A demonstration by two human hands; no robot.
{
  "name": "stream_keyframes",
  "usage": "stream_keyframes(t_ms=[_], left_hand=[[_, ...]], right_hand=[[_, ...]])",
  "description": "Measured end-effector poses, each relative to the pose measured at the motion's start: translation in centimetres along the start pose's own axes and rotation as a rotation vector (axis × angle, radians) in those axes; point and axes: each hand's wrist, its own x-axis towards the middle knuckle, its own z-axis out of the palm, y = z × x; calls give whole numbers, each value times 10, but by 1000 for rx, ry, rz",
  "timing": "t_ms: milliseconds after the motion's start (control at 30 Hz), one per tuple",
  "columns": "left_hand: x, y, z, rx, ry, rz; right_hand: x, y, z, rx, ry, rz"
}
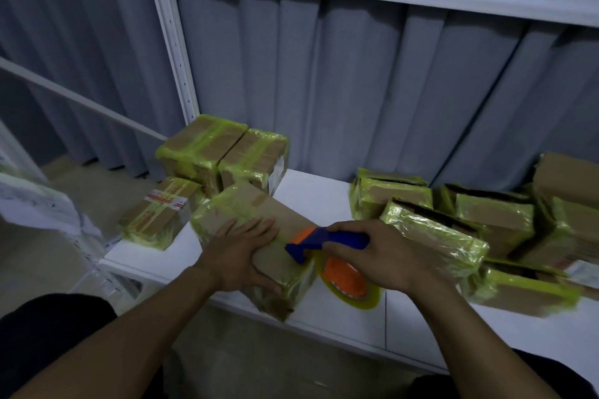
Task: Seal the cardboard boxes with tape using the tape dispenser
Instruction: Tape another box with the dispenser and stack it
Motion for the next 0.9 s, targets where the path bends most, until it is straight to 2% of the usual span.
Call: stream_keyframes(t_ms=[233, 433, 533, 800, 900], left_hand=[[0, 3, -3, 40, -7, -4], [-3, 18, -9, -106, -61, 56], [-3, 37, -6, -93, -54, 65], [-2, 42, -1, -41, -56, 50], [-1, 42, -2, -8, -94, 44]], right_hand=[[-18, 15, -4, -80, -18, 29], [-18, 22, -2, -64, -32, 27], [-18, 25, -4, -40, -51, 24], [-21, 24, -2, -170, -255, 2], [-21, 27, 1, -198, -277, -15]])
